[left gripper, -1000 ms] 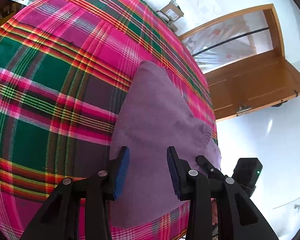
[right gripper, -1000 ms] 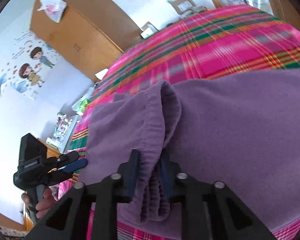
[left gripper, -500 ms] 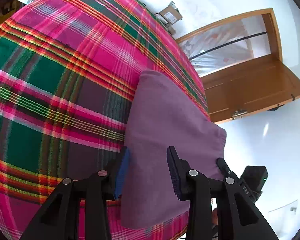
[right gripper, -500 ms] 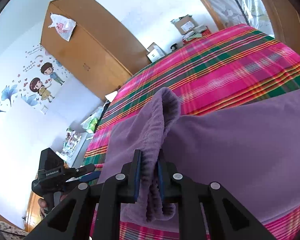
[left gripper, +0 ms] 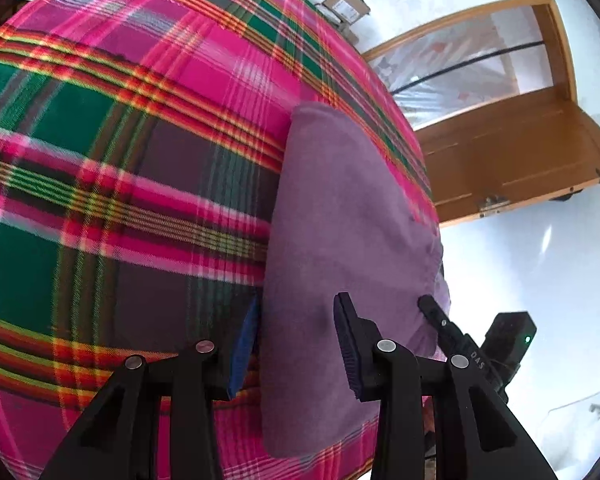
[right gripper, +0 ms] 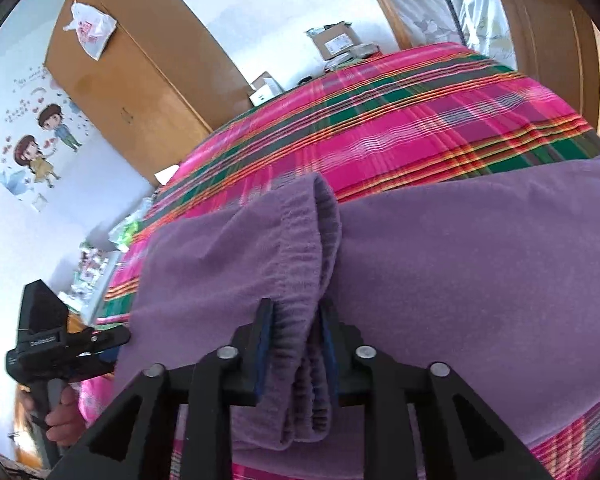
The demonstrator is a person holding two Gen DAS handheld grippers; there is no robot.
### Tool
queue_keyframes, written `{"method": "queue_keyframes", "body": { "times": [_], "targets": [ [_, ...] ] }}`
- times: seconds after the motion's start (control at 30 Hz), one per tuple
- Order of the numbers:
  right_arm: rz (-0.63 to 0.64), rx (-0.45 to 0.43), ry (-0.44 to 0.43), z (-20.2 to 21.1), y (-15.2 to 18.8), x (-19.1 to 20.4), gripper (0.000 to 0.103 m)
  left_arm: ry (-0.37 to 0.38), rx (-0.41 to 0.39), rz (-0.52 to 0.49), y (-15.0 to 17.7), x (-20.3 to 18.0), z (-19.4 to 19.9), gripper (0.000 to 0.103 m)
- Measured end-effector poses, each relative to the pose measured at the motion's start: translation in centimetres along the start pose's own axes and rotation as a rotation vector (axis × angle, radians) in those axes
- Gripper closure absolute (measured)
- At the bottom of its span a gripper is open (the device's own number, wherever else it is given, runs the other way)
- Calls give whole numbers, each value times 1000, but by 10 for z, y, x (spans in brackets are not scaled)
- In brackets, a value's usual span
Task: Fold clothes
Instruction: 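Open the right gripper and release the sweatpants waistband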
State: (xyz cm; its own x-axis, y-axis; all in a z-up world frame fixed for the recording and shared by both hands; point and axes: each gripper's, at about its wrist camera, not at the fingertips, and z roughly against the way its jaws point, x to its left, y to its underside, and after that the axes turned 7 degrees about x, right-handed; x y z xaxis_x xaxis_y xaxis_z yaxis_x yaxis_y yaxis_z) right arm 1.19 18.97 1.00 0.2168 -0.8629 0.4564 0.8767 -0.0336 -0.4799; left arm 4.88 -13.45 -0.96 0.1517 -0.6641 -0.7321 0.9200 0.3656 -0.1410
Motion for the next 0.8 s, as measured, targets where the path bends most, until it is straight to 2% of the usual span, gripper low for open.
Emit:
{"method": "queue_keyframes", "body": {
  "times": [0.07,0.17,0.23,0.33,0.47,0.6,0.8],
  "targets": [
    [15,-14,42,3,3,3,67,-3,7,-11,2,-2,-1,63],
    [64,-60,113,13,7,16,67,0,12,-24,4,-2,-1,63],
    [76,-122,150,23,11,23,67,12,15,-22,6,0,-1,63],
    [105,-184,149,37,18,35,67,27,22,-24,11,0,-2,63],
    [134,-167,123,32,20,47,67,21,27,-62,21,-2,-2,65],
    [185,-92,79,14,27,63,67,32,29,-48,27,5,1,83],
    [329,-13,114,-5,56,88,67,35,29,-63,35,9,6,86]
  ]
}}
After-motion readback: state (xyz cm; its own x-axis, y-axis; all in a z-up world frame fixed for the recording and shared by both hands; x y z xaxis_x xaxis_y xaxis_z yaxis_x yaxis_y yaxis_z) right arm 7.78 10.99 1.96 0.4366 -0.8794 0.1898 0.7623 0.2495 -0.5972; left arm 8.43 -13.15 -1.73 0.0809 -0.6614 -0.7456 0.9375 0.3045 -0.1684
